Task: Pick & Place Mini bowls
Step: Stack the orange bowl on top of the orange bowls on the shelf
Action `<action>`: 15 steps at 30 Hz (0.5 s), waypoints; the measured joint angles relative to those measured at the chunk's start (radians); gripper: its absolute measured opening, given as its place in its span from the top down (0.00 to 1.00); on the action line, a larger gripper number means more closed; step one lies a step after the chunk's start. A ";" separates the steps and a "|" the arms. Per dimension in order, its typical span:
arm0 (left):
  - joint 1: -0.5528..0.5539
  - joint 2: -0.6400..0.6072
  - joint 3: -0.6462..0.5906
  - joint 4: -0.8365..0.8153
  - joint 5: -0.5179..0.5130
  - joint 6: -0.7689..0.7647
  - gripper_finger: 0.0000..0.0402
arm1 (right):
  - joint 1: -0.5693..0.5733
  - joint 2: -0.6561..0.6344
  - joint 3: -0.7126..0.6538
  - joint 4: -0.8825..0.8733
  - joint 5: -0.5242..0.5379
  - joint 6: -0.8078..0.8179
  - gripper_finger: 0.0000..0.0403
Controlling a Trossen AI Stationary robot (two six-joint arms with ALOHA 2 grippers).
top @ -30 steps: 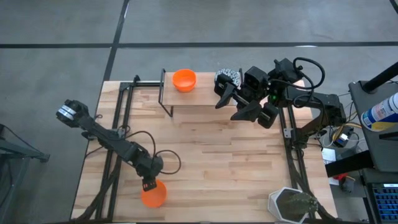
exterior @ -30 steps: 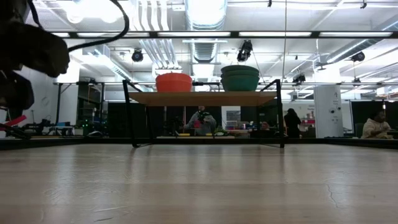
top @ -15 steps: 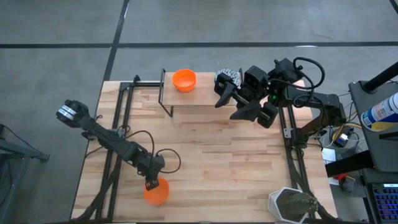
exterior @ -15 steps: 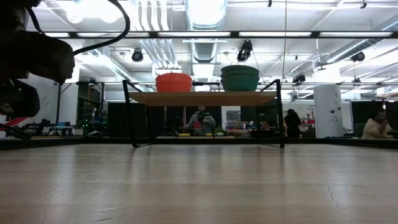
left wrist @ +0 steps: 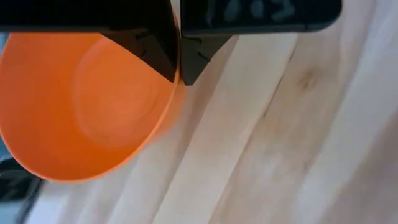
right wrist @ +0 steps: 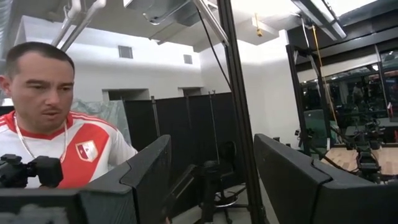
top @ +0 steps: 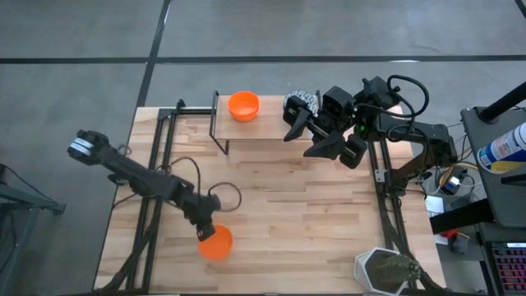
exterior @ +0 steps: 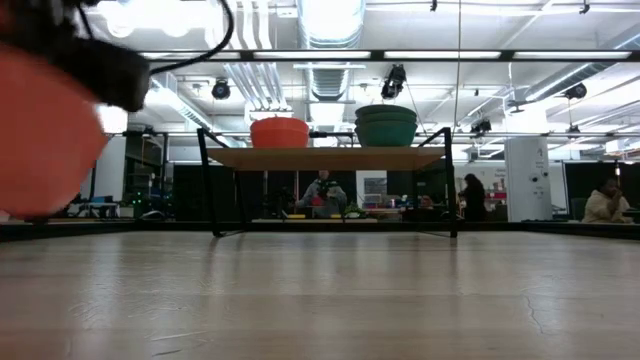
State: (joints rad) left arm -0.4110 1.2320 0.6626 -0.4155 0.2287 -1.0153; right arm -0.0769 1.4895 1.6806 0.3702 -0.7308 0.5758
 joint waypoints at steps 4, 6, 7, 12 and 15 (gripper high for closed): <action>0.091 -0.072 0.049 -0.068 0.011 0.000 1.00 | 0.000 0.000 0.000 0.000 -0.003 0.000 0.44; 0.145 -0.108 0.079 -0.084 0.013 0.000 1.00 | 0.000 0.000 0.000 0.000 -0.003 0.000 0.44; 0.173 -0.124 0.097 -0.086 0.013 0.001 1.00 | 0.000 0.000 0.000 0.000 -0.004 0.000 0.44; 0.333 -0.181 0.188 -0.096 -0.034 -0.017 1.00 | 0.000 -0.002 0.000 -0.002 -0.004 0.000 0.44; 0.454 -0.197 0.252 -0.119 -0.044 -0.048 1.00 | -0.001 -0.008 0.000 -0.027 -0.012 0.000 0.44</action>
State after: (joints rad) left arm 0.0431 1.0353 0.9145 -0.5344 0.1845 -1.0633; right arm -0.0775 1.4812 1.6806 0.3431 -0.7430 0.5756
